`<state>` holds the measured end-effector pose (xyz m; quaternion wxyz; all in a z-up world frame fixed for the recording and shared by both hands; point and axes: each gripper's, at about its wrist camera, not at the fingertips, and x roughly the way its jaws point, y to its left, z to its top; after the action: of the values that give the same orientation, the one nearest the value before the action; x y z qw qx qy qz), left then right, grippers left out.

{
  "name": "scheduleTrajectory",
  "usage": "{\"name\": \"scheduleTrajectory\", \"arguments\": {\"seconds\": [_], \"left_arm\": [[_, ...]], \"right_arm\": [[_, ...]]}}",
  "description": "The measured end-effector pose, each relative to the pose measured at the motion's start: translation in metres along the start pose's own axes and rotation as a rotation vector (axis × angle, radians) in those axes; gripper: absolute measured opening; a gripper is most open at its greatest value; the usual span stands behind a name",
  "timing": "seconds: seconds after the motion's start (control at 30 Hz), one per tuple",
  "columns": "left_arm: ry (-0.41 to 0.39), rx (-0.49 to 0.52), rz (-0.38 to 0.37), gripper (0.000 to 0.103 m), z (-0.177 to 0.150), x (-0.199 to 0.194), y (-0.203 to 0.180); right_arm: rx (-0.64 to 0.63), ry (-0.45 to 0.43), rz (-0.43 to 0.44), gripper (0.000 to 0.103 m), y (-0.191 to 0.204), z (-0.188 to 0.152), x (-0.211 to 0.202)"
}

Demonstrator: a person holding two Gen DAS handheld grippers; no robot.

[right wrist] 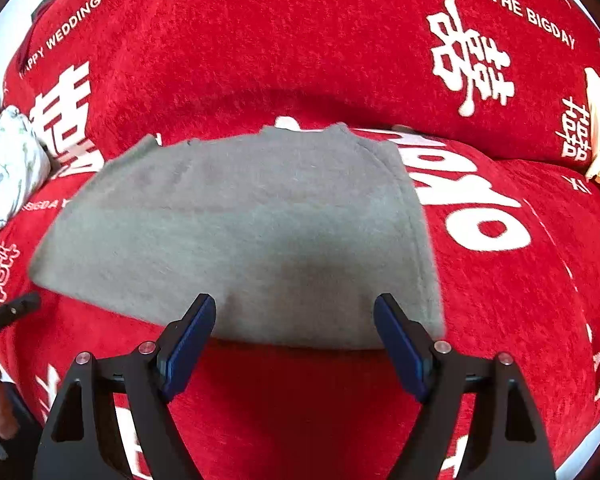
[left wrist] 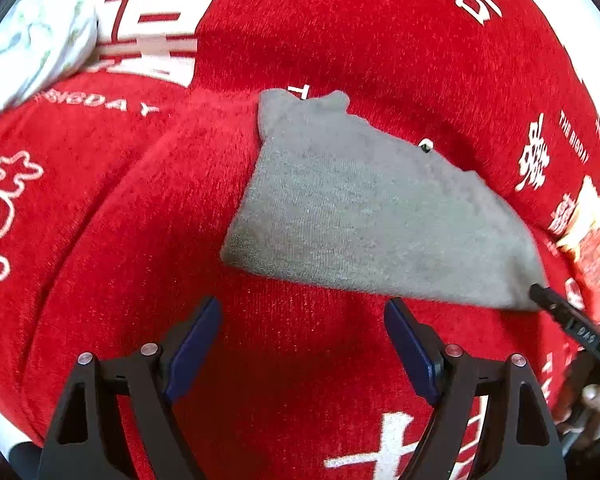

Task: Fold small clothes

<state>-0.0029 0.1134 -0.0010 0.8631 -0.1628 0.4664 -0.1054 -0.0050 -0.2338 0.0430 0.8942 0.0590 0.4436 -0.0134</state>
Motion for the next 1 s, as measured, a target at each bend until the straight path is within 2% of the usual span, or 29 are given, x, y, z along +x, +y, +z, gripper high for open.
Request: {"name": "scheduleTrajectory", "arguments": {"seconds": [0.03,0.07,0.13,0.27,0.4,0.47,0.53,0.6,0.67,0.73,0.87,0.93,1.0], "left_arm": [[0.002,-0.023,-0.068,0.103,0.002,0.001,0.004],[-0.011,-0.071,-0.179,0.103,0.003,0.001,0.012],[-0.035,-0.140,-0.287,0.103,0.008,0.006,0.025],[-0.063,-0.206,-0.364,0.103,0.023,0.018,0.039],[-0.076,-0.167,-0.414,0.103,0.029,0.029,0.026],[-0.118,-0.171,-0.431,0.092,0.029,0.030,0.025],[-0.121,-0.215,-0.474,0.069,0.035,0.037,0.035],[-0.125,-0.264,-0.509,0.058,0.039,0.041,0.047],[-0.125,-0.296,-0.563,0.053,0.043,0.044,0.054],[-0.118,-0.320,-0.579,0.044,0.044,0.047,0.059],[-0.080,-0.379,-0.552,0.026,0.047,0.058,0.066],[-0.042,-0.378,-0.491,0.016,0.052,0.064,0.066],[-0.037,-0.345,-0.436,0.015,0.055,0.063,0.059]], "right_arm": [[-0.002,0.004,0.004,0.084,0.004,0.001,0.001],[-0.011,0.009,0.012,0.084,0.010,0.003,0.002],[-0.028,0.011,0.021,0.084,0.020,0.003,0.004],[-0.061,0.025,0.027,0.084,0.037,0.004,0.010],[-0.069,0.043,0.026,0.084,0.046,0.008,0.018],[-0.071,0.055,0.023,0.084,0.049,0.013,0.023],[-0.086,0.062,0.021,0.084,0.055,0.020,0.027],[-0.116,0.066,0.022,0.084,0.066,0.034,0.034],[-0.130,0.072,0.039,0.084,0.080,0.052,0.042],[-0.118,0.089,0.093,0.084,0.098,0.080,0.056],[-0.113,0.176,0.189,0.084,0.150,0.123,0.100],[-0.138,0.222,0.223,0.084,0.179,0.139,0.123],[-0.154,0.256,0.223,0.084,0.211,0.155,0.149]]}}
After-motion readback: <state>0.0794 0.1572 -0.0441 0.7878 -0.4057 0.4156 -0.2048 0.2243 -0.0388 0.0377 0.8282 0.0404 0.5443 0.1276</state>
